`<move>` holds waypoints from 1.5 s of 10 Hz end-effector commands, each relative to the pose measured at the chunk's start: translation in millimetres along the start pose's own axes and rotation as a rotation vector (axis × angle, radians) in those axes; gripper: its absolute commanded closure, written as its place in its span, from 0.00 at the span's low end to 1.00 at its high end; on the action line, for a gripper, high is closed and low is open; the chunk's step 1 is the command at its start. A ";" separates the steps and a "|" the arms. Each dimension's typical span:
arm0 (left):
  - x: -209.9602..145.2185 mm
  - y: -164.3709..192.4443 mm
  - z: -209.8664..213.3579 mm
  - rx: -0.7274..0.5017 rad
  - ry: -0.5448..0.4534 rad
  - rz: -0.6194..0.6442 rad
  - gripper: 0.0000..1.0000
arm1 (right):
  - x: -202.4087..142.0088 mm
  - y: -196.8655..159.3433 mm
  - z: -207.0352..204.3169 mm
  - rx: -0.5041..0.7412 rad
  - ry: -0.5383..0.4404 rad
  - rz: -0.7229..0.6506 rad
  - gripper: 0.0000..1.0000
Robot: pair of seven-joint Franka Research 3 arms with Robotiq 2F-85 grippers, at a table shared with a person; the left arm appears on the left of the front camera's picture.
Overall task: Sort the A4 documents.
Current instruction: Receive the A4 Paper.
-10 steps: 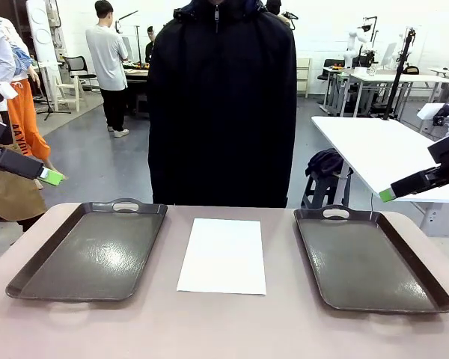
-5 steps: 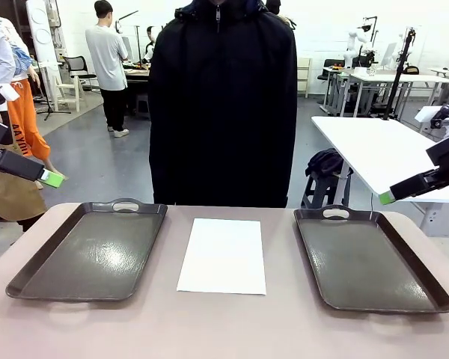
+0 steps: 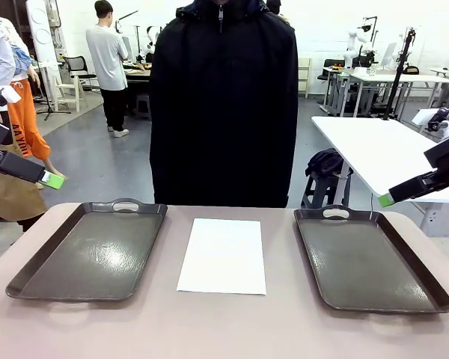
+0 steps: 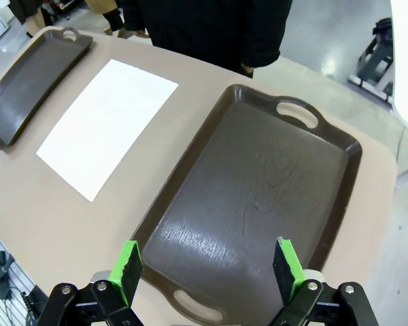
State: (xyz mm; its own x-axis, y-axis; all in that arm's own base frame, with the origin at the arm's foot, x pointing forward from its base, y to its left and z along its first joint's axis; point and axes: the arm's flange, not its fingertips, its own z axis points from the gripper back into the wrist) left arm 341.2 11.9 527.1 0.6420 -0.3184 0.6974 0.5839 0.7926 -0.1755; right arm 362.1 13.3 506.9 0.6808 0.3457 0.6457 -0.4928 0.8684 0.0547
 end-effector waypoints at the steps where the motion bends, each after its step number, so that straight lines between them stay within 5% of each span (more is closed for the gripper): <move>1: 0.5 -0.7 0.5 -0.001 -0.002 -0.002 0.00 | 0.2 0.5 0.0 0.002 -0.001 0.001 0.00; 15: 0.5 -0.7 0.5 -0.001 -0.002 -0.002 0.00 | 0.2 0.5 0.0 0.002 -0.001 0.001 0.00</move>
State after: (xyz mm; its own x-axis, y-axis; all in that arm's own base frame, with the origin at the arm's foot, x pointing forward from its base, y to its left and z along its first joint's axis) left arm 340.8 11.8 527.8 0.6419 -0.3208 0.6965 0.5816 0.7957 -0.1695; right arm 361.5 13.7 508.1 0.6790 0.3479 0.6465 -0.4919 0.8693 0.0488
